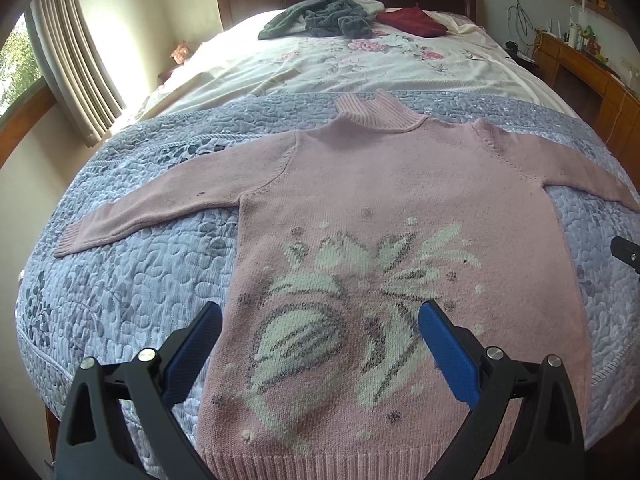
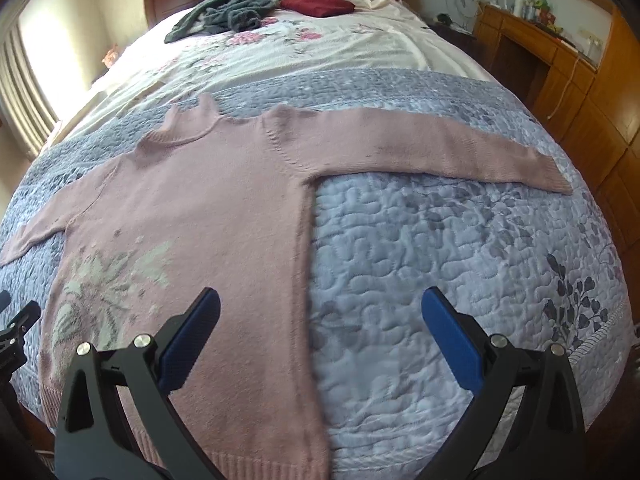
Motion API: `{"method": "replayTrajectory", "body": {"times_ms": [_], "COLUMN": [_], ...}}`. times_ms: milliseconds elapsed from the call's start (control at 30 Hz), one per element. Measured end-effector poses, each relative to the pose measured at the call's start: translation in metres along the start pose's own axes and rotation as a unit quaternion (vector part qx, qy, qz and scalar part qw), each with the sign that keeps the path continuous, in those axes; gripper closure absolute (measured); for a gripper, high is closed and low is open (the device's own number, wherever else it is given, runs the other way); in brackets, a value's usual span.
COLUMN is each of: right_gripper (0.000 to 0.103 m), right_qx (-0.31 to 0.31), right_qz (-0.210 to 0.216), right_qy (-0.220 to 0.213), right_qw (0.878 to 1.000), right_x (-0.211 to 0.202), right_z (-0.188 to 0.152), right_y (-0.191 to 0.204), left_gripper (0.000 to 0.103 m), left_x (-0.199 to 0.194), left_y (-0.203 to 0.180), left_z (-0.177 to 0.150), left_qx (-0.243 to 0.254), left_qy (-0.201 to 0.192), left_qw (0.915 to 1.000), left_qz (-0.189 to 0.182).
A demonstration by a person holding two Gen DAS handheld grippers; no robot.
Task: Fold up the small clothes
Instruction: 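Grasp the cuff of one pink sleeve with the right gripper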
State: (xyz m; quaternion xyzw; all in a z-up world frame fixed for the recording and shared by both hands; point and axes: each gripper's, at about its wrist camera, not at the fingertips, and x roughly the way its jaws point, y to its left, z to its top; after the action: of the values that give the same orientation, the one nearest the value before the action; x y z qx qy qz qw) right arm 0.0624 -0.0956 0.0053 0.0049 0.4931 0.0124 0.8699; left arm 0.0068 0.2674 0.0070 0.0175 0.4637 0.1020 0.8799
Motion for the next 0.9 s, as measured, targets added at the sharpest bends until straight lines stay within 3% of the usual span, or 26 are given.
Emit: {"method": "replayTrajectory", "body": {"times_ms": [133, 167, 267, 433, 533, 767, 900], "right_gripper": [0.003, 0.003, 0.003, 0.003, 0.004, 0.005, 0.017], "right_qx": [0.027, 0.028, 0.062, 0.156, 0.208, 0.23, 0.258], "right_qz": [-0.084, -0.115, -0.15, -0.16, -0.136, -0.107, -0.077], "right_qy": [-0.009, -0.031, -0.019, 0.029, 0.049, 0.096, 0.095], "right_qw": [0.996, 0.993, 0.987, 0.974, 0.967, 0.963, 0.958], "right_x": [0.01, 0.0, 0.015, 0.067, 0.094, 0.161, 0.175], "right_z": [0.052, 0.069, 0.102, 0.126, 0.128, 0.125, 0.12], "right_y": [-0.086, -0.108, -0.182, -0.295, -0.343, -0.38, -0.39], "left_gripper": [0.004, 0.004, 0.004, 0.004, 0.004, 0.004, 0.004], "left_x": [0.011, 0.015, 0.029, 0.056, 0.074, 0.105, 0.118], "left_y": [-0.026, -0.032, -0.052, -0.083, -0.095, -0.107, -0.111], "left_z": [0.037, 0.048, 0.078, 0.112, 0.123, 0.12, 0.116], "left_qx": [0.008, 0.008, -0.003, -0.02, -0.025, -0.02, -0.014], "left_qy": [-0.022, -0.029, -0.033, -0.043, -0.04, -0.026, -0.015], "left_qw": [0.9996, 0.9994, 0.9989, 0.9981, 0.9983, 0.9993, 0.9997], "left_qz": [-0.012, -0.015, -0.033, -0.04, -0.034, -0.021, -0.013]}}
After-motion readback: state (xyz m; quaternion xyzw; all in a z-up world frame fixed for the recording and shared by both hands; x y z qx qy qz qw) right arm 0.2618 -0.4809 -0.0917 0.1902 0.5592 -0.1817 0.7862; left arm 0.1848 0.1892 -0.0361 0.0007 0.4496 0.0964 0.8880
